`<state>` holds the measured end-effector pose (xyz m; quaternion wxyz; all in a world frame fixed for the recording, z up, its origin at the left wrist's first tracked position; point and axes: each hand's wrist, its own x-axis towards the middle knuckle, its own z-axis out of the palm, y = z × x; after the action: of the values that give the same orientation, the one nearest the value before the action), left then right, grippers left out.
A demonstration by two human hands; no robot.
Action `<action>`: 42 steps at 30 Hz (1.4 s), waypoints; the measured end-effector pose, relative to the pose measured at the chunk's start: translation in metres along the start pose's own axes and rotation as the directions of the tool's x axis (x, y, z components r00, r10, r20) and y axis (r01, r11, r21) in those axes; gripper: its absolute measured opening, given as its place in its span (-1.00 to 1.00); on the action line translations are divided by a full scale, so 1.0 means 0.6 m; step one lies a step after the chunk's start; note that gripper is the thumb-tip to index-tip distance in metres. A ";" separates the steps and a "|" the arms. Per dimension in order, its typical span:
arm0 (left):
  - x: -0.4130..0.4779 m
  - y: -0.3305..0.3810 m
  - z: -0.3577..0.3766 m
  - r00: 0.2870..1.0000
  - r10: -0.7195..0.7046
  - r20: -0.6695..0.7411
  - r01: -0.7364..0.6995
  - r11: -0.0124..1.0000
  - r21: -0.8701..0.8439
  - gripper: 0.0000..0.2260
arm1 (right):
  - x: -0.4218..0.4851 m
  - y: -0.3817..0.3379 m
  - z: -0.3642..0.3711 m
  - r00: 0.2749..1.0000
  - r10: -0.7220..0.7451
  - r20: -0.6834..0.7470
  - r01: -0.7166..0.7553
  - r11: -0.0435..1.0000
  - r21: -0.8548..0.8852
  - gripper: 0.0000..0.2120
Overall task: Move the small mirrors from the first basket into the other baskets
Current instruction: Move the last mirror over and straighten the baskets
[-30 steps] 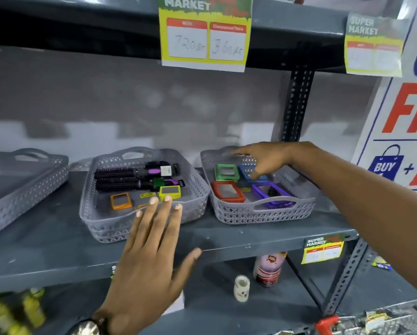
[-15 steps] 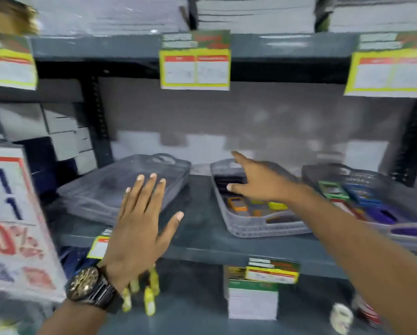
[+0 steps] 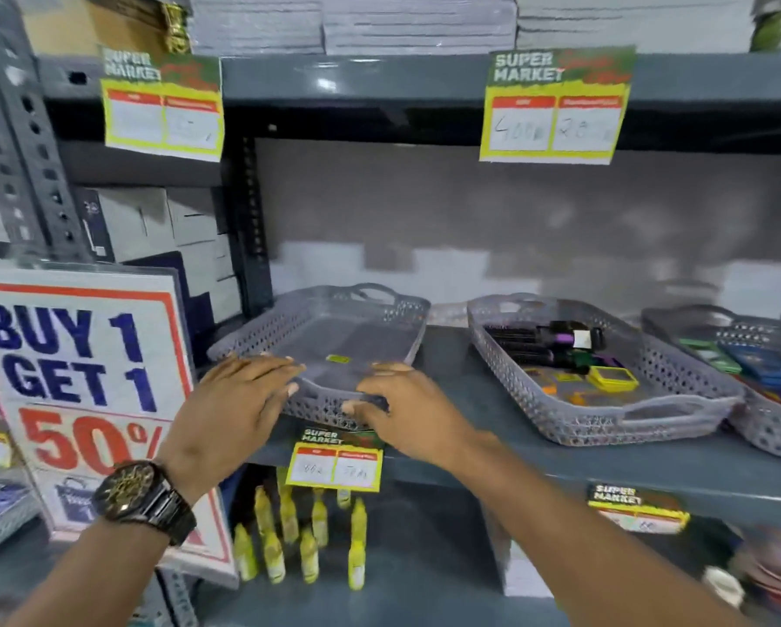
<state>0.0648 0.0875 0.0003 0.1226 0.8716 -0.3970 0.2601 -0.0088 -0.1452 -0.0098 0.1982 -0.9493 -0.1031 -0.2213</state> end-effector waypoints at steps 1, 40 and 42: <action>0.001 0.000 0.003 0.999 0.008 -0.040 -0.009 1.000 -0.022 -0.57 | 0.001 0.004 0.003 1.000 -0.011 -0.012 0.011 1.000 -0.009 -0.62; 0.132 0.457 0.139 0.972 0.214 -0.099 -0.235 0.922 -0.308 -0.84 | -0.380 0.294 -0.299 0.838 0.292 -0.461 -0.415 0.890 -0.190 -0.84; 0.131 0.448 0.134 0.978 0.179 -0.105 -0.202 0.932 -0.299 -0.88 | -0.379 0.285 -0.293 0.843 0.247 -0.478 -0.369 0.912 -0.178 -0.84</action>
<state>-0.0666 -0.1714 -0.0214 0.2463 0.7886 -0.5105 0.2384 -0.2272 -0.3980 -0.0264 0.1219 -0.8949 0.1303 -0.4092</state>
